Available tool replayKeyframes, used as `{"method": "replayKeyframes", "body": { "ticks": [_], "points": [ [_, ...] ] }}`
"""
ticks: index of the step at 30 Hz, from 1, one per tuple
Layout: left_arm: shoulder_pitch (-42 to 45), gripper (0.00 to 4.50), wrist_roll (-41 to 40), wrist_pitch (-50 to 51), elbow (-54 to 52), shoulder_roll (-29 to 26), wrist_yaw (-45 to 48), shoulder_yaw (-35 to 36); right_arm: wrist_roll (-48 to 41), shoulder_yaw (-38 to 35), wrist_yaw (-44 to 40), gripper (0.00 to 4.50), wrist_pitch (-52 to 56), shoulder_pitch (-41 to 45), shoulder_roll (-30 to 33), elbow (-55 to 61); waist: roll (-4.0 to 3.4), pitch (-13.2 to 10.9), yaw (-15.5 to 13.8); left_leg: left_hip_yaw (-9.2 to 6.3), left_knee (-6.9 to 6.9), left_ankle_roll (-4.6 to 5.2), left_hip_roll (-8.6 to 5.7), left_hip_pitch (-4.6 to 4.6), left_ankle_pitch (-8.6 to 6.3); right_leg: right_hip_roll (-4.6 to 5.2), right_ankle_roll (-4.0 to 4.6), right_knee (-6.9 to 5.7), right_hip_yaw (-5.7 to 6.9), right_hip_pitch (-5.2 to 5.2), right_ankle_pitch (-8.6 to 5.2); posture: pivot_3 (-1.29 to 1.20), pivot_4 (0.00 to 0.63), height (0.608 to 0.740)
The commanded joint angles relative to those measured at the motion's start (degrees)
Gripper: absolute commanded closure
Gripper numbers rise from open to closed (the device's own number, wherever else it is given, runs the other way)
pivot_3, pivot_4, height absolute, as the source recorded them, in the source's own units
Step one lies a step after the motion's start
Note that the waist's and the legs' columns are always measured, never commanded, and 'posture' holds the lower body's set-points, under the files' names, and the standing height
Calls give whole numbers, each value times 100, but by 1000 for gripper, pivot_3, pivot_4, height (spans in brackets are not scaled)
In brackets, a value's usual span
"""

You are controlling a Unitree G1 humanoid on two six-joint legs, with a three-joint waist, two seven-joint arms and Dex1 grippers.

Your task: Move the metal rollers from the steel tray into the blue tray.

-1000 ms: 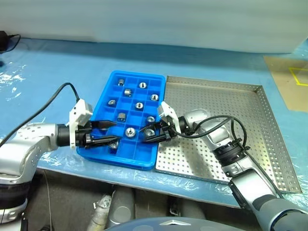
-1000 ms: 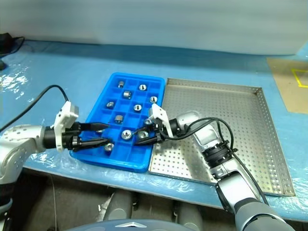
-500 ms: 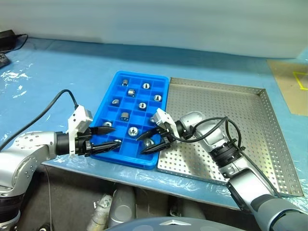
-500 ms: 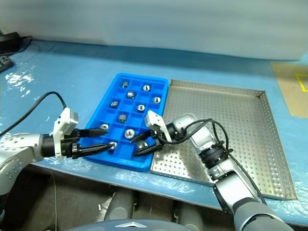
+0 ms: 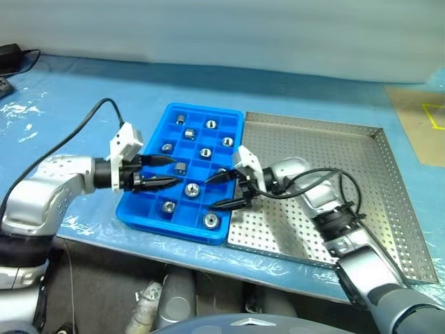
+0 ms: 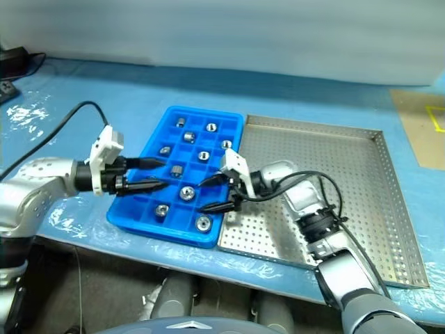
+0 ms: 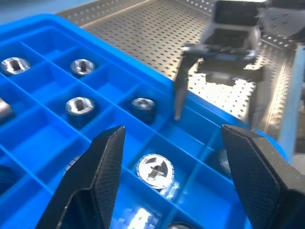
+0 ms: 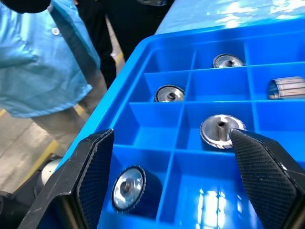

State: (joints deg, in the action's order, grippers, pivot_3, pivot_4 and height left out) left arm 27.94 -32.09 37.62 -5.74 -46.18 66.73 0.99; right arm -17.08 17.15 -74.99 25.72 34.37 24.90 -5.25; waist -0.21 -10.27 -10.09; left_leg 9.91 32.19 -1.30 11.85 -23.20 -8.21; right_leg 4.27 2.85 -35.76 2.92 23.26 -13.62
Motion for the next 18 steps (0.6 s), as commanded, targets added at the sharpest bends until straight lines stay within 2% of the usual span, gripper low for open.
{"method": "replayKeyframes", "body": {
  "ticks": [1, 7, 12, 18],
  "points": [
    [835, 1103, 442, -641, 1057, 124, 374, -274, -212, -707, 361, 513, 95, -69, 380, 593, 2, 1, 33, 8, 2, -2, 0, 0, 2, -1, -1, 0, 0, 0, 1, 30, 150, 740],
    [1445, 1103, 1051, -1436, 2201, 860, 585, -822, 5, -1473, 1353, 513, -274, -300, 659, 444, 3, 5, 297, 11, 3, -2, -3, 5, 2, -1, -2, -1, -4, -4, 2, -74, 150, 740],
    [1659, 1103, 1386, -1984, 3158, 1676, 296, -911, 72, -2119, 2335, 513, -380, -801, 647, 528, 4, 5, 462, 13, 4, 4, -9, -4, -1, -6, -1, 0, -1, 1, 2, -136, 150, 740],
    [1706, 1103, 1683, -2493, 3755, 2102, 136, -880, 100, -2284, 2875, 513, -459, -1127, 617, 658, 5, 5, 635, 14, 10, 19, -9, -3, -9, -6, -2, 2, -2, 0, 2, -162, 150, 740]
  ]
}}
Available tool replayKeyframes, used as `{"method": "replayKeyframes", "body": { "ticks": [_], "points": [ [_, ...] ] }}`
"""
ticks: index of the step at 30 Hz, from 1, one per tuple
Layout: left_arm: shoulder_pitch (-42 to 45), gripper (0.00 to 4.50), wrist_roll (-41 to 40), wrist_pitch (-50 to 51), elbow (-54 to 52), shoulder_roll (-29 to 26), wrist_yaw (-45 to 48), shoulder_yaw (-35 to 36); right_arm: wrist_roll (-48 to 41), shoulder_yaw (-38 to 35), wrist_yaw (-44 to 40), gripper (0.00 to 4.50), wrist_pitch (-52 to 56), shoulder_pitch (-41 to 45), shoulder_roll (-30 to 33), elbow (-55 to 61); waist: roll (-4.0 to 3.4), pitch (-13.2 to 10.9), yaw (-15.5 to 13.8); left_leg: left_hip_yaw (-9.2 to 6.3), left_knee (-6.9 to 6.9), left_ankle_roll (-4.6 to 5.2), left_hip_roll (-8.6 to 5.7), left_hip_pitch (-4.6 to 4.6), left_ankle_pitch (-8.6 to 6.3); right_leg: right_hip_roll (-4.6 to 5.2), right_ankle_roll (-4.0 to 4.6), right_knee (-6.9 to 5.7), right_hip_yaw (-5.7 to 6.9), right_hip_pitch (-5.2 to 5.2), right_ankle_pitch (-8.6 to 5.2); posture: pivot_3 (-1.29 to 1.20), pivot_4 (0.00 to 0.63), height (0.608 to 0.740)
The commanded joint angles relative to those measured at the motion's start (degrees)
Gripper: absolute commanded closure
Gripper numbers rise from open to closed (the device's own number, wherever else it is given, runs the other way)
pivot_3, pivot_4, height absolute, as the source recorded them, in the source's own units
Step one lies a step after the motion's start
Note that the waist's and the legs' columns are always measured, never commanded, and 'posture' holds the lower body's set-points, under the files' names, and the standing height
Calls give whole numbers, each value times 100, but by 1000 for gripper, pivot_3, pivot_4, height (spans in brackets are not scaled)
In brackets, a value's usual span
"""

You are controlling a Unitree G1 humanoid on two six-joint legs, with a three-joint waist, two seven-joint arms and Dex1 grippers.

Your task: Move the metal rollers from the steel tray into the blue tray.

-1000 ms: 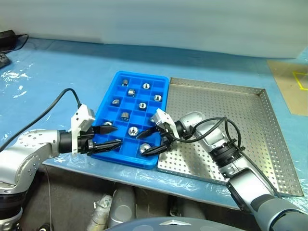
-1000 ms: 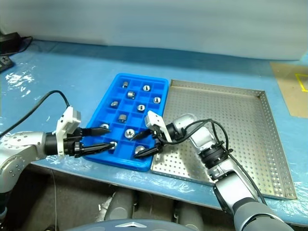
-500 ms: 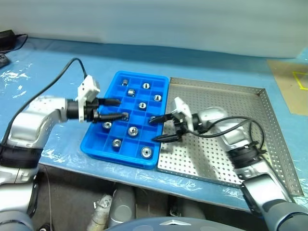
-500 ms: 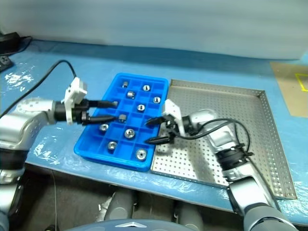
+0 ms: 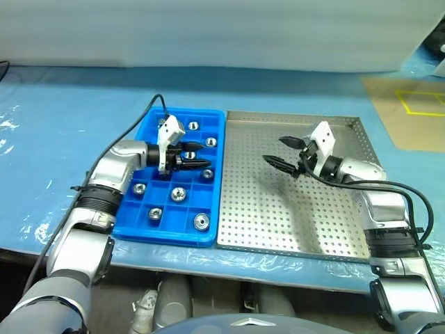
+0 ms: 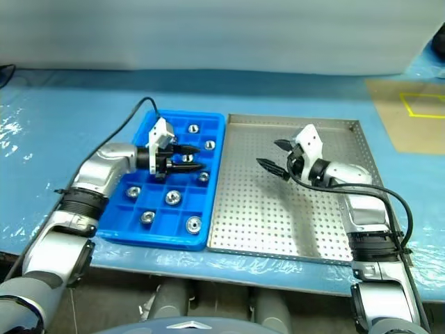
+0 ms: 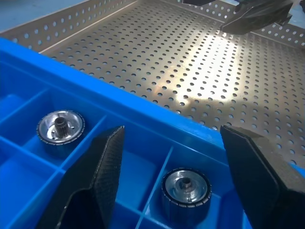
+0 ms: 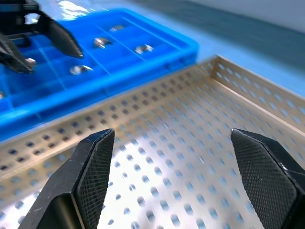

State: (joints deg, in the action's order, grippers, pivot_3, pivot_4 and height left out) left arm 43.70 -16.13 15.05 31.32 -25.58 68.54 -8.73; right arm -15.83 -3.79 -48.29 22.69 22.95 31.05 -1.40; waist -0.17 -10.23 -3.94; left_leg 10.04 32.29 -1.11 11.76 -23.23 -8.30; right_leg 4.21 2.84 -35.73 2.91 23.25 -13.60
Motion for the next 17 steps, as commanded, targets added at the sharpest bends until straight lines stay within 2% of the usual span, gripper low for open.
{"method": "replayKeyframes", "body": {
  "ticks": [1, 17],
  "points": [
    [127, 1103, 108, -260, 63, 72, -48, 94, -29, -198, 265, 513, -166, 12, -1, 275, 0, 0, 32, 0, 1, 10, 1, 1, -6, -1, 0, 0, 0, 0, 0, -162, 150, 740],
    [83, 1103, -3, -57, -320, -164, -31, 493, -40, 7, 398, 513, -292, 232, -156, 17, 0, 0, 3, 2, 6, 38, 7, 2, -4, 2, 2, -2, -1, -3, 0, -110, 150, 740]
  ]
}}
